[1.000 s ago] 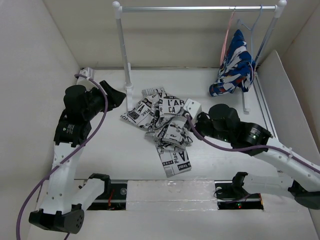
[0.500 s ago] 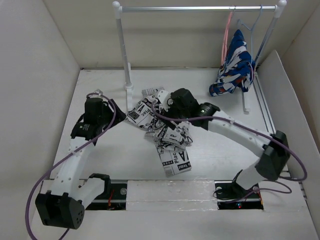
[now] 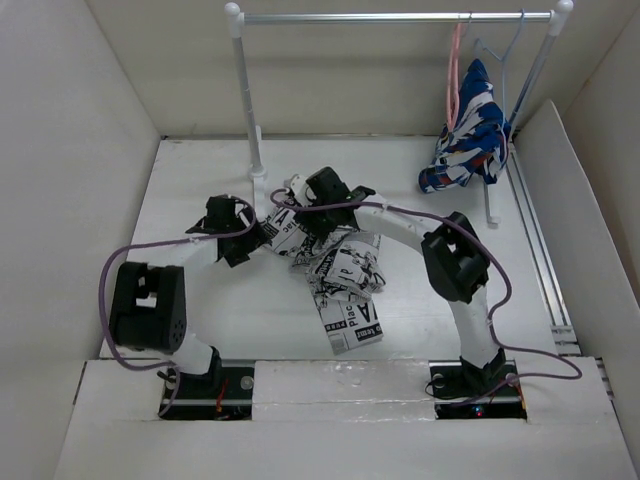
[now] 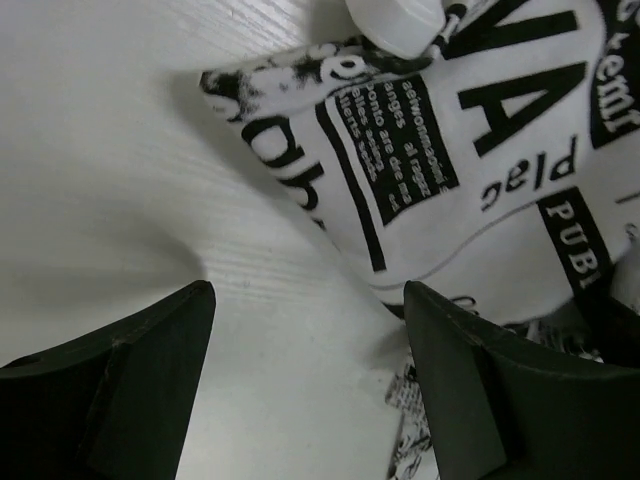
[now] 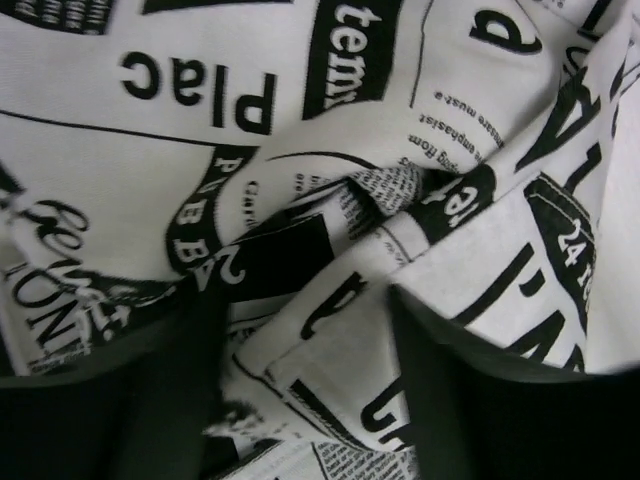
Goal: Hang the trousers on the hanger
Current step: Flatten out the trousers at the center of the board.
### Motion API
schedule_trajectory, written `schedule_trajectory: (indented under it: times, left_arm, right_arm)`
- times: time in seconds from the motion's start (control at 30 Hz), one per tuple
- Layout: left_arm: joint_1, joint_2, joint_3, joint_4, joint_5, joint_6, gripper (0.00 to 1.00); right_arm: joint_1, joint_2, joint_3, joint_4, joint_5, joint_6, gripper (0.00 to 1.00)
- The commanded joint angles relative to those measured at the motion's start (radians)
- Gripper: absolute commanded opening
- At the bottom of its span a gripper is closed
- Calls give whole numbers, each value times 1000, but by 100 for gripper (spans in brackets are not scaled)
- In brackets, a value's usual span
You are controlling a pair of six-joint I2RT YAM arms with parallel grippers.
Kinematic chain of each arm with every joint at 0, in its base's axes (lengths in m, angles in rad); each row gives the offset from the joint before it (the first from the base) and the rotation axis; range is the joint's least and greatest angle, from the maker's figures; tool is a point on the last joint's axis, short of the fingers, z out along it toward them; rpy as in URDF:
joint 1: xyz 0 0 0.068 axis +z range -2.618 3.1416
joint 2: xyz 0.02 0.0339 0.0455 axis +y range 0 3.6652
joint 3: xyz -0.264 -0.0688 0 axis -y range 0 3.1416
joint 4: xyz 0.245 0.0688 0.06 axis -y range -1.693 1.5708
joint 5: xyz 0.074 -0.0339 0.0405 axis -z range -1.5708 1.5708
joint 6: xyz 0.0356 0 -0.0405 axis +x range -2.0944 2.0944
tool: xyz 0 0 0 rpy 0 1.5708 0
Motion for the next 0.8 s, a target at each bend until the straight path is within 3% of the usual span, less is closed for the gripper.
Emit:
schedule_trajectory:
  times: [0.0, 0.03, 0.07, 0.17, 0.2, 0.23, 0.3, 0.37, 0.5, 0.63, 0.77]
  left_arm:
    - [-7, 85, 63, 120, 39, -7, 72]
    - [-16, 129, 84, 123, 42, -7, 71]
    - [-16, 148, 92, 134, 42, -9, 69]
    - [-39, 197, 112, 164, 38, -15, 57]
    - [-39, 206, 124, 171, 24, -20, 56]
    - [-39, 255, 141, 184, 23, -26, 44]
    - [-39, 272, 164, 184, 21, -29, 28]
    - [-39, 325, 192, 178, 27, -20, 0]
    - [-6, 300, 235, 138, 9, -32, 0]
    - [59, 27, 229, 105, -43, -35, 0]
    - [126, -201, 305, -44, -123, -20, 0]
  right_arm:
    - [-11, -1, 30, 23, 57, 30, 64]
    - [-11, -15, 4, 33, 86, 36, 55]
    - [-11, -36, -27, 63, 103, 42, 35]
    - [-11, -142, -105, 100, 163, 47, 5]
    - [-11, -171, -115, 97, 174, 41, 0]
    - [-2, -265, -119, 56, 166, 28, 0]
    - [7, -303, -122, 44, 169, 13, 0]
    - [19, -427, -127, -10, 160, -1, 0]
    - [50, -646, -135, -111, 53, -42, 0]
    - [94, -797, -86, -289, -141, -85, 0]
    - [153, -881, 43, -384, -337, -111, 0]
